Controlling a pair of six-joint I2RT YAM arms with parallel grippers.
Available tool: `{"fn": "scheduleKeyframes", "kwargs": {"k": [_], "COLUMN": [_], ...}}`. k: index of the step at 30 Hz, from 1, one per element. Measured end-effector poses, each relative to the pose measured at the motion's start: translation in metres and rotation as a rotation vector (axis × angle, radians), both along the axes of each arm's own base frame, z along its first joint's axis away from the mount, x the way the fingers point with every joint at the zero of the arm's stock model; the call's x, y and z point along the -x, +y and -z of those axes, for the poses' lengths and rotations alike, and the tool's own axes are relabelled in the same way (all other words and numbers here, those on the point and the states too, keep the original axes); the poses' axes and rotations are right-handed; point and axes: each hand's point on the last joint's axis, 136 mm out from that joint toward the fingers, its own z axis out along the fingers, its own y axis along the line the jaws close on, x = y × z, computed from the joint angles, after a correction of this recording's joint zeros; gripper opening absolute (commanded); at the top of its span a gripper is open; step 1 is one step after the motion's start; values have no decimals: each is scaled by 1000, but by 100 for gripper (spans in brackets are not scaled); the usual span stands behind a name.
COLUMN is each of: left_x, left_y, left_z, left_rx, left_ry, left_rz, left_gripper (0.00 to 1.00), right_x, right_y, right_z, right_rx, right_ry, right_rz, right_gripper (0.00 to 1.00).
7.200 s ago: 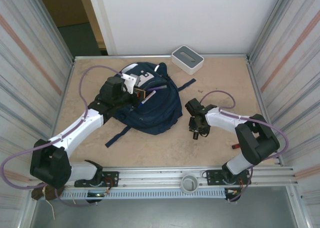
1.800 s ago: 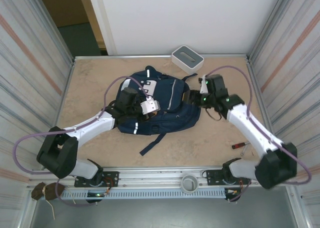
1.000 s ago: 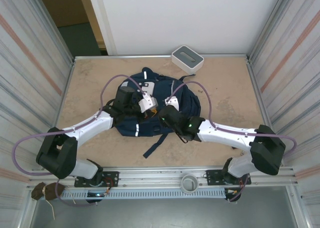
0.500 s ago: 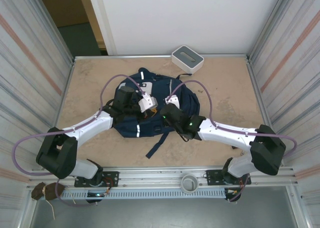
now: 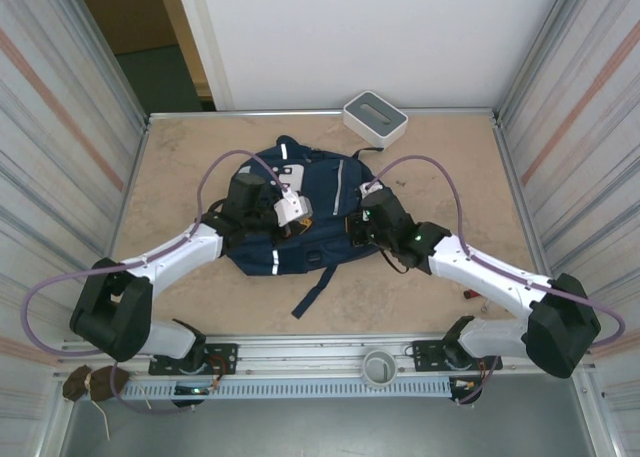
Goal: Pack the student bag
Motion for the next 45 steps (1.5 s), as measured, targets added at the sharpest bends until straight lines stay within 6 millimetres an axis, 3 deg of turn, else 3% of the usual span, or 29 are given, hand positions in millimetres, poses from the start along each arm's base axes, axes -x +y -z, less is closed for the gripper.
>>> {"fn": "scheduleKeyframes", "kwargs": {"k": [3,9,12,18,22,27,29,38,45], "left_x": [1,7,14,28,24,19,18,34,36], "left_y": [2,5,-1,-19,-32,-38,-37,-6,7], "left_z": [2,4,3,3,5,12,10,-2,0], "left_rx": [-13,-50,-74,-115,-142,-166,-165,-34,-7], "left_ry": [-8,-11,-38,-82,-105,-117,-128,-145,-144], "left_rz": [5,3,26,84,105,113,120,205,226], "left_gripper": [0,36,45,51,46,8,1,0,1], "right_x": [3,11,15,21,26,29,30,19,14], "right_y": [3,12,15,21,26,26,21,-5,0], "right_z": [1,6,9,10,10,10,12,4,15], "right_rx": [-48,-98,-116,-159,-195,-198,-186,-140,-123], "right_ry": [43,107,133,169,192,206,211,226,267], "right_rz": [-43,-106,-127,-147,-166,-174,-167,-172,-223], "right_gripper": [0,0,0,0,0,0,0,0,0]}}
